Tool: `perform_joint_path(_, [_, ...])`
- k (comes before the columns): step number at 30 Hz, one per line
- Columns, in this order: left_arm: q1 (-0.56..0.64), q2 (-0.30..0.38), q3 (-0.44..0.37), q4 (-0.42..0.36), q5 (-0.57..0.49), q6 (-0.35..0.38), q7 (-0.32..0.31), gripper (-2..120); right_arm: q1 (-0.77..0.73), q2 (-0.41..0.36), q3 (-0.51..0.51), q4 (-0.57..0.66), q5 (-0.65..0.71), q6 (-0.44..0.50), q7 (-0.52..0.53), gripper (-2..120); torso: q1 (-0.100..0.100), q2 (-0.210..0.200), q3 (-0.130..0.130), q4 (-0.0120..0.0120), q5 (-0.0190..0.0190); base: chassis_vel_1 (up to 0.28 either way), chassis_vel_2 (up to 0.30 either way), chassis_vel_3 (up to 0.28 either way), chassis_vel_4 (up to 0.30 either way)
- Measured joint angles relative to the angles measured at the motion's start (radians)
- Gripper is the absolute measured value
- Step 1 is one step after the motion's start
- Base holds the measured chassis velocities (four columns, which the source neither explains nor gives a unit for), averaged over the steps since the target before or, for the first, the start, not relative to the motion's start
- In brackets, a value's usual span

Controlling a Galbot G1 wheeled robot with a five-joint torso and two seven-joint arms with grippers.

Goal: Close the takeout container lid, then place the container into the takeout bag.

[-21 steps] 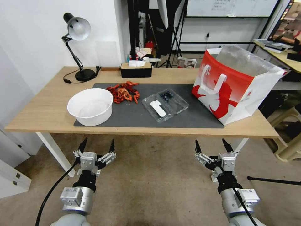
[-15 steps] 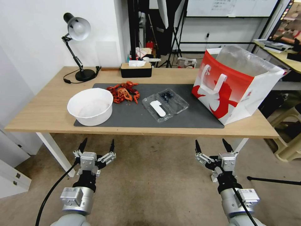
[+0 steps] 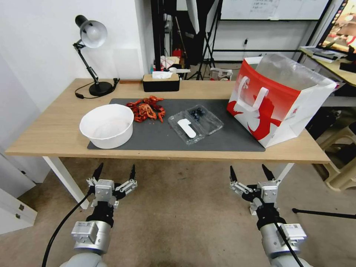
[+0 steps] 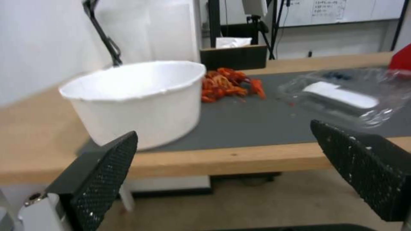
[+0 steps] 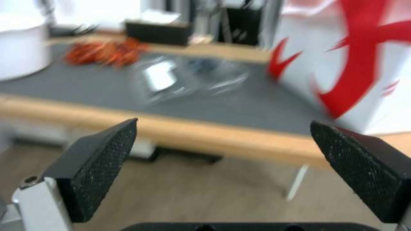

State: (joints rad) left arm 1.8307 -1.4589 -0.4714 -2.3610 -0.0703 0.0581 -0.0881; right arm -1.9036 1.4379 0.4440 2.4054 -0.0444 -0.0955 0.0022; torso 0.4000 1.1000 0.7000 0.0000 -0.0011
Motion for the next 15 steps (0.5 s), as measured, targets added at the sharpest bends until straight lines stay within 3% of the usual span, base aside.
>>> perform_joint_path(1, [0.017, 0.023, 0.042, -0.034, -0.038, 0.033, -0.048, 100, -0.013, -0.008, -0.006, 0.008, -0.006, -0.006, 0.000, 100, 0.000, 0.000, 0.000, -0.0003, 0.0010, 0.000, 0.000, 0.000, 0.000])
perform_joint_path(2, [0.017, 0.023, 0.042, -0.034, -0.038, 0.033, -0.048, 100, -0.013, -0.008, -0.006, 0.008, -0.006, -0.006, 0.000, 100, 0.000, 0.000, 0.000, -0.0003, 0.0010, 0.000, 0.000, 0.000, 0.000])
perform_joint_path(5, [0.061, 0.081, 0.153, -0.120, -0.136, 0.115, -0.170, 100, -0.021, -0.013, -0.003, 0.011, -0.007, -0.003, 0.000, 100, 0.000, 0.000, 0.000, 0.0000, 0.0012, 0.000, 0.000, 0.000, 0.000])
perform_joint_path(7, [0.070, 0.095, 0.181, -0.135, -0.164, 0.134, -0.201, 100, -0.021, -0.013, -0.001, 0.011, -0.008, -0.001, 0.000, 100, 0.000, 0.000, 0.000, 0.0001, 0.0019, 0.000, 0.000, 0.000, 0.000])
perform_joint_path(15, [0.068, 0.105, 0.204, -0.138, -0.182, 0.130, -0.220, 100, -0.021, -0.007, 0.007, 0.004, -0.011, 0.016, 0.000, 100, 0.000, 0.000, 0.000, 0.0001, 0.0012, 0.000, 0.000, 0.000, 0.000])
